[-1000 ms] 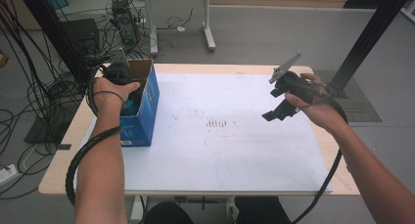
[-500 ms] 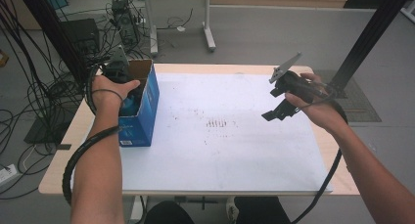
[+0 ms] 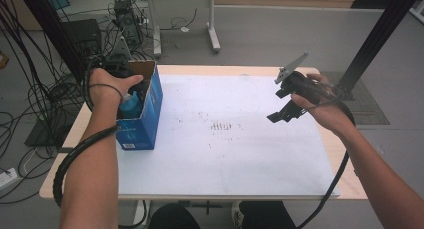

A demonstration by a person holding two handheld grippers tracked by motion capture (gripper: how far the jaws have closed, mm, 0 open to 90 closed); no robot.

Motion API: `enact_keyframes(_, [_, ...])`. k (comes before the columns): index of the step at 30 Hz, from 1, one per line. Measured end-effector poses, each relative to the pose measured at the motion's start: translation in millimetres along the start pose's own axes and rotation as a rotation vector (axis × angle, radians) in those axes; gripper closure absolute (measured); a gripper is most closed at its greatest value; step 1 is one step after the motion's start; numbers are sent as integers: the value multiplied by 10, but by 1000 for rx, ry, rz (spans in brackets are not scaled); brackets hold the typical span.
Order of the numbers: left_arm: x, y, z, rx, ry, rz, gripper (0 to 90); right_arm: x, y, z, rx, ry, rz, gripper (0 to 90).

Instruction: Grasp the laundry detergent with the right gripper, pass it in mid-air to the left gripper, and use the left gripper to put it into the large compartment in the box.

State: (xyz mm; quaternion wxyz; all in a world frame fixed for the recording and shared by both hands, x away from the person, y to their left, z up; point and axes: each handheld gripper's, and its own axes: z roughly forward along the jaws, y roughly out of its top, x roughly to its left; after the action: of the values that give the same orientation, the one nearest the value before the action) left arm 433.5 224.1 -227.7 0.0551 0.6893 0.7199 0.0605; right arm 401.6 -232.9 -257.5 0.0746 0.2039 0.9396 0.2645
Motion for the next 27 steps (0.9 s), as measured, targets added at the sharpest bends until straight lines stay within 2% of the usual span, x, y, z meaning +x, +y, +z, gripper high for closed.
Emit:
enact_keyframes(6, [-57, -31, -188, -25, -21, 43, 182, -45, 14, -22, 7, -6, 16, 44])
enact_keyframes(12, [-228, -18, -318, -54, -62, 107, 139, -86, 26, 15, 39, -4, 27, 45])
enact_keyframes(18, [-458, 31, -341, -67, -85, 162, 110, -154, 33, 48, 49, -7, 33, 45])
enact_keyframes(27, [-753, 121, -346, -77, -117, 221, 90, -279, 29, 35, 77, -4, 38, 45])
